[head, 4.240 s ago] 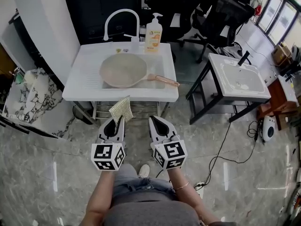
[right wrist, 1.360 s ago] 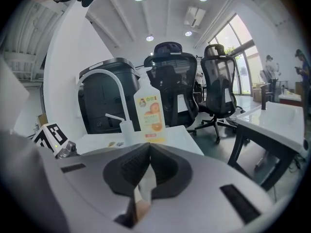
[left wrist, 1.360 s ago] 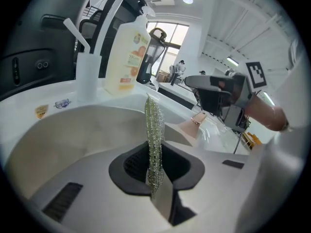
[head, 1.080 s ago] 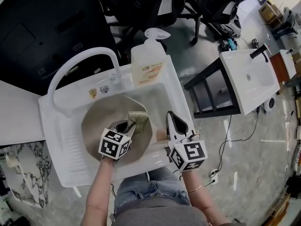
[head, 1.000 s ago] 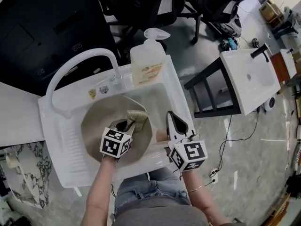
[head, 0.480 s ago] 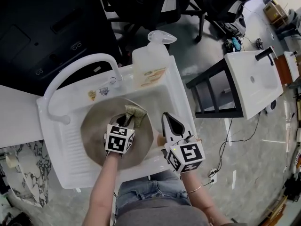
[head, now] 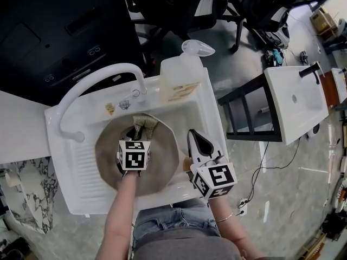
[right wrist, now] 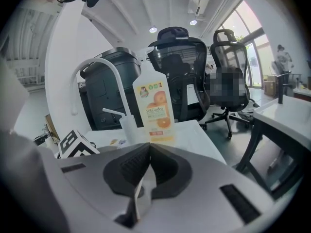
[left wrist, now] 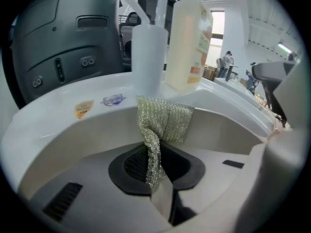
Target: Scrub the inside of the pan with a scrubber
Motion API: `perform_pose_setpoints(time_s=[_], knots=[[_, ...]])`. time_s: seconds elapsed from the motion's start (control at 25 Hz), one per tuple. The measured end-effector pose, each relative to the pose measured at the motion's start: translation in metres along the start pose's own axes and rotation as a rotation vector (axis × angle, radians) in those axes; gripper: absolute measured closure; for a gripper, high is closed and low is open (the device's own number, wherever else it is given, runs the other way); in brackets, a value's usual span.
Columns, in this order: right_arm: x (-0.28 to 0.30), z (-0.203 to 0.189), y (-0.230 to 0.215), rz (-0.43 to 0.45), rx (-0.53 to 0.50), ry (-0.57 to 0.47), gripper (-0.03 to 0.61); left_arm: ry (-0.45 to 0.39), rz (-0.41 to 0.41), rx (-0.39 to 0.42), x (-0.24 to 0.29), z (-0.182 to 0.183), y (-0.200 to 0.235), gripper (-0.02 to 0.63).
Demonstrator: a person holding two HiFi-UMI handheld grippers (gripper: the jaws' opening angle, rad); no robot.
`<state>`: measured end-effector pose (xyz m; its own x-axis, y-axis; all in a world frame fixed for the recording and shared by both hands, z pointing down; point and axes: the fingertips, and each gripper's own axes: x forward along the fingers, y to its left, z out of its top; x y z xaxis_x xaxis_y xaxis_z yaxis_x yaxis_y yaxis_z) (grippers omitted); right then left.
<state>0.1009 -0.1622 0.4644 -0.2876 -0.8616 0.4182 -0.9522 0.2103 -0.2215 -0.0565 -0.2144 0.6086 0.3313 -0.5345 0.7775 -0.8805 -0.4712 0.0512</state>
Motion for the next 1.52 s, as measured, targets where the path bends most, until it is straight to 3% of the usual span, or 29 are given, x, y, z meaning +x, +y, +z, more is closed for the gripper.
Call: perform_pose_setpoints(time_s=[0.28,0.68,0.92,1.32,1.52], knots=[[0.006,0.003,0.01,0.035,-0.014,0.003,0.568,0.008,0.17,-0.076,-0.017,0.001,0.045,0.551],[0.014,0.009,0.039,0.108,-0.05,0.005,0.568,0.058,0.385,-0.107,-0.063,-0.01,0.093,0.551],[0.012,0.015,0.054,0.137,-0.062,-0.012,0.568,0.034,0.44,-0.15,-0.091,-0.011,0.108,0.551],[0.005,0.019,0.07,0.144,-0.07,-0.033,0.568,0.019,0.495,-0.085,-0.131,-0.017,0.122,0.551],[-0.003,0.018,0.075,0.128,-0.076,-0.04,0.568,-0.008,0.478,-0.071,-0.153,-0.027,0.124,0.551]])
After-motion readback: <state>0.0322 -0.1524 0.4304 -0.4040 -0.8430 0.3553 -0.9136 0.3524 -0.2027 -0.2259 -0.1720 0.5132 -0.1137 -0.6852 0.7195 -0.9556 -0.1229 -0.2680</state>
